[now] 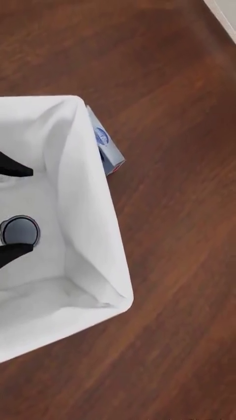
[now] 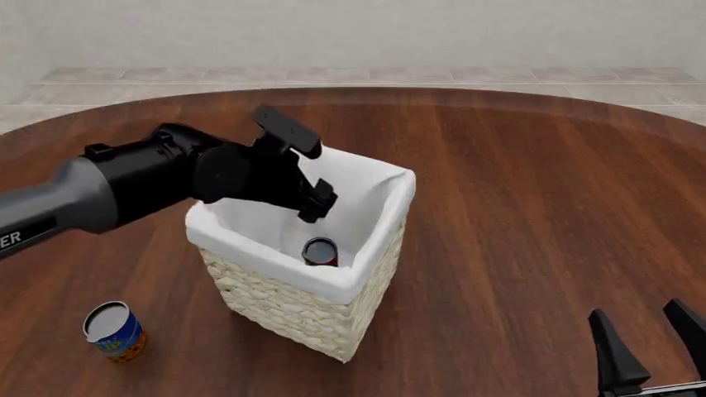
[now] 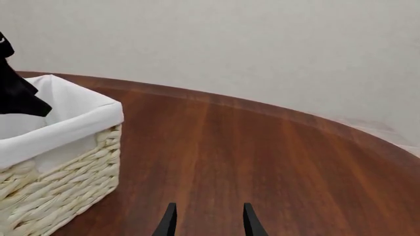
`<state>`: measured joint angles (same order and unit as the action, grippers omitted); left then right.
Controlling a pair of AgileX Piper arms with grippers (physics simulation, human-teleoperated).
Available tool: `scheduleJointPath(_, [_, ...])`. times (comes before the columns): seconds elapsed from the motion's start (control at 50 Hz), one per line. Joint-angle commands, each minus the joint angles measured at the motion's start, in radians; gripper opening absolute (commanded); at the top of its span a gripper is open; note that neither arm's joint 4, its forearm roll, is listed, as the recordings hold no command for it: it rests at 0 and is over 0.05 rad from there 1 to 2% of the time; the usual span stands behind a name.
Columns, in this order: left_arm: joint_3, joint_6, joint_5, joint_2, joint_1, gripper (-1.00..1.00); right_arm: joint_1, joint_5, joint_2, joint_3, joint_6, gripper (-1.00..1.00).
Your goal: Pick up the tomato sauce, and put it in the basket.
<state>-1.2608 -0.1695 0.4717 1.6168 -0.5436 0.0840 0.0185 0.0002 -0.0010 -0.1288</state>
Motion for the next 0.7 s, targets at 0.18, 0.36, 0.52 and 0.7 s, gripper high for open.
scheduleJointPath(0.18, [-0.091,-0.033,0.067,-0.022,0.020,1.00,0.003,0.000,0.000,0.000,-0.002,1.00])
scheduleJointPath(0.36, [-0.134,-0.049,0.104,-0.037,0.025,1.00,0.005,-0.002,0.000,0.000,-0.002,1.00])
scheduleJointPath(0.52, [-0.161,-0.058,0.128,-0.045,0.024,1.00,0.005,-0.004,0.000,-0.001,0.000,1.00])
scheduleJointPath(0.7, [-0.193,-0.072,0.159,-0.056,0.026,1.00,0.005,-0.005,0.000,-0.002,0.001,1.00])
